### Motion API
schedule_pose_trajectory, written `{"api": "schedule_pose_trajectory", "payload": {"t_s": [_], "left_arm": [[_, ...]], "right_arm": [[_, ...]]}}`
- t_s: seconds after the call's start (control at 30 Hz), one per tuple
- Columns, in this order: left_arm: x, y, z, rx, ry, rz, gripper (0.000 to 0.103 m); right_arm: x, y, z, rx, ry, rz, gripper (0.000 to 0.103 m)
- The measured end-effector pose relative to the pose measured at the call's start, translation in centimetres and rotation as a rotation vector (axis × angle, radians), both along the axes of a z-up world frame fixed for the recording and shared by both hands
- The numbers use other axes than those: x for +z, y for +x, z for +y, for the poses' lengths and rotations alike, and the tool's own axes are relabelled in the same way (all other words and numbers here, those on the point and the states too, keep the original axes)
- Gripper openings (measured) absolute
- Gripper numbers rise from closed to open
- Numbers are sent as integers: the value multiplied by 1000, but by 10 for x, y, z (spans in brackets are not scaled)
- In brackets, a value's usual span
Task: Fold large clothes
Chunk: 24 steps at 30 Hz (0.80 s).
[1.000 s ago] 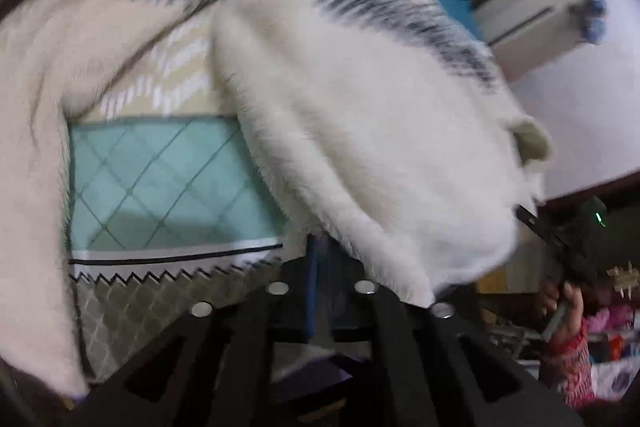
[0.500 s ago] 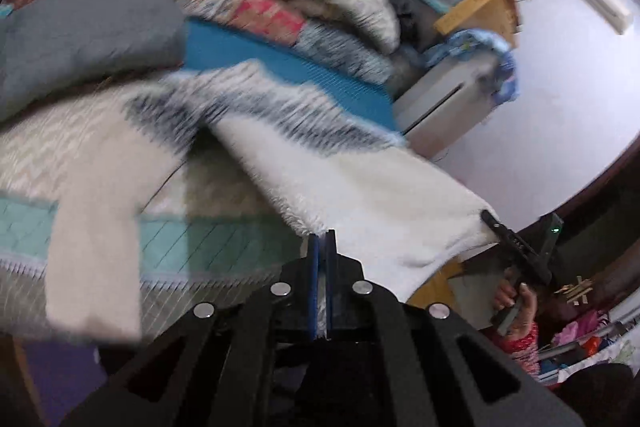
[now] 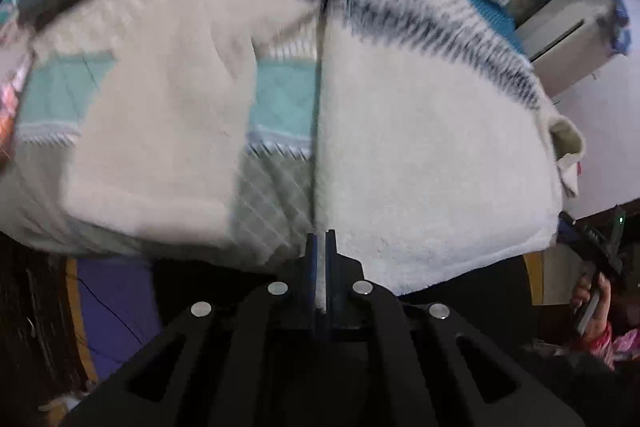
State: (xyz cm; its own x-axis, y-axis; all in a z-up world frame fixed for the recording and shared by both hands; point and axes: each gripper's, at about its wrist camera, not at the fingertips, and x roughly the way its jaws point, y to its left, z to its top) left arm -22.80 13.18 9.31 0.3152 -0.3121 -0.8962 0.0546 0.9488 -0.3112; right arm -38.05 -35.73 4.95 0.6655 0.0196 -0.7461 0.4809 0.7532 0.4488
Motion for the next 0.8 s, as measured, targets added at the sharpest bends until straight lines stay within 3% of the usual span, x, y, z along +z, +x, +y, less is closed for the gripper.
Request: {"api": "schedule_pose_trajectory", "payload": {"t_s": [0.17,0.33,0.4,0.43,0.47,0.53,0.63,0.67,0.7,0.73,0.77,0.8], "left_arm": [[48,12,28,73,-27,-111,32],[55,62,-9,40,-7,-159,32],[41,84,-37,-10,18,-174,32],[34,99,-57,-36,36,-175,32],[24,110,-73,-50,35,-169,32],[6,127,-92,-65,19,-130,32],[-23,145,-114,-72,-4,-34,32],[-30,146,-117,-76,-10,-21,32],[-36,147,-119,-85,-6,-9,32],[-42,149,-120,-91,17,-3,32],[-47,151,-118,-91,44,0,32],[-55,154,-116,-82,93,13,32]], "right_arm": [[27,5,-40,-122,61,-188,46],[35,45,-50,-118,215,-307,47],[37,62,-56,-135,282,-354,47],[36,72,-58,-151,315,-378,50],[34,82,-67,-183,350,-400,60],[25,96,-85,-278,432,-442,66],[6,104,-122,-428,562,-466,67],[2,104,-133,-473,577,-458,61],[-1,103,-147,-526,592,-447,49],[1,104,-166,-567,577,-422,18],[9,105,-177,-578,537,-408,8],[26,107,-187,-592,459,-400,8]]}}
